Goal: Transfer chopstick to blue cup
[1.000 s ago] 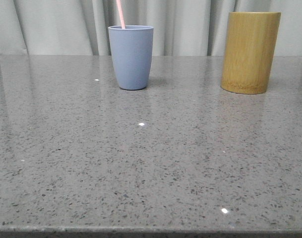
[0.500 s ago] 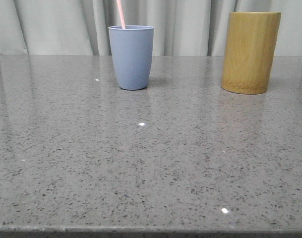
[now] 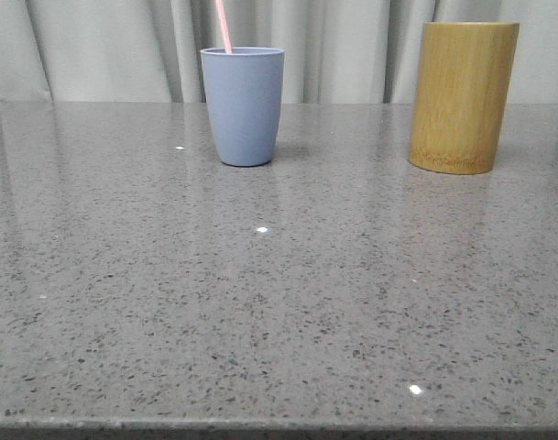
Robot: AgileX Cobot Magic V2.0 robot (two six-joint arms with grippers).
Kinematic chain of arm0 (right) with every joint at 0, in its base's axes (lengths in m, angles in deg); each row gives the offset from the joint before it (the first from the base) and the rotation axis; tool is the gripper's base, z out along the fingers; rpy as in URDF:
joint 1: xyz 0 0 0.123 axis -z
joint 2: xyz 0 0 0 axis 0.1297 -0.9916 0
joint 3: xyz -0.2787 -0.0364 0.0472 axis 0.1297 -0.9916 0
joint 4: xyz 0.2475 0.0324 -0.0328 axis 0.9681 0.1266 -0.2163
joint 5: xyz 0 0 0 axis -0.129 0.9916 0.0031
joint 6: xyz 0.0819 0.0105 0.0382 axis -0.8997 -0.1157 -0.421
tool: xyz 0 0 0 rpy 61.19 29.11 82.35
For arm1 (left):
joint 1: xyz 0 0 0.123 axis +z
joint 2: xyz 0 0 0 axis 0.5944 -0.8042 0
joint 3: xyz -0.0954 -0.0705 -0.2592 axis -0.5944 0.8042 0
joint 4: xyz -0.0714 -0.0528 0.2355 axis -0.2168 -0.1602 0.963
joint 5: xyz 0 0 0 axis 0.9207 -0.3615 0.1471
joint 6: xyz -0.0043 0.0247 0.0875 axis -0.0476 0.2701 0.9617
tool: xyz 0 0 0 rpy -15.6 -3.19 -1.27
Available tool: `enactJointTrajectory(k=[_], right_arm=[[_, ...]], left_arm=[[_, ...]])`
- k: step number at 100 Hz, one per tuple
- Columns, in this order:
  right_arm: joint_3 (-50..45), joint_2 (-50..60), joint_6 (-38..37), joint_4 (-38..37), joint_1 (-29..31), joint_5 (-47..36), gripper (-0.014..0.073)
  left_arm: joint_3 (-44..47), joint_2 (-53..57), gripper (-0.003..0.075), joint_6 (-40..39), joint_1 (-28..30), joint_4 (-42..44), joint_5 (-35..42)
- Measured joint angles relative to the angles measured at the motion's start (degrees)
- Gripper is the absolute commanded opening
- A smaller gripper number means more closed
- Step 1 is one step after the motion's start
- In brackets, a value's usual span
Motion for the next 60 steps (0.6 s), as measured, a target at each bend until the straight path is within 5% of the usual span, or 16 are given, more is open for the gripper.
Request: enactJointTrajectory(k=[36,60], right_arm=[[-12.75,2.1,0.0,-0.09,9.94,-14.08,-0.006],[-22.8,6.39,0.0,-0.09,16.68,-16.16,-0.006]], left_arm=[[0.0,0.0,-0.0019,-0.1,0.0,0.0,-0.09],[0.0,0.0,-0.0019,-0.08,0.0,0.0,-0.09]])
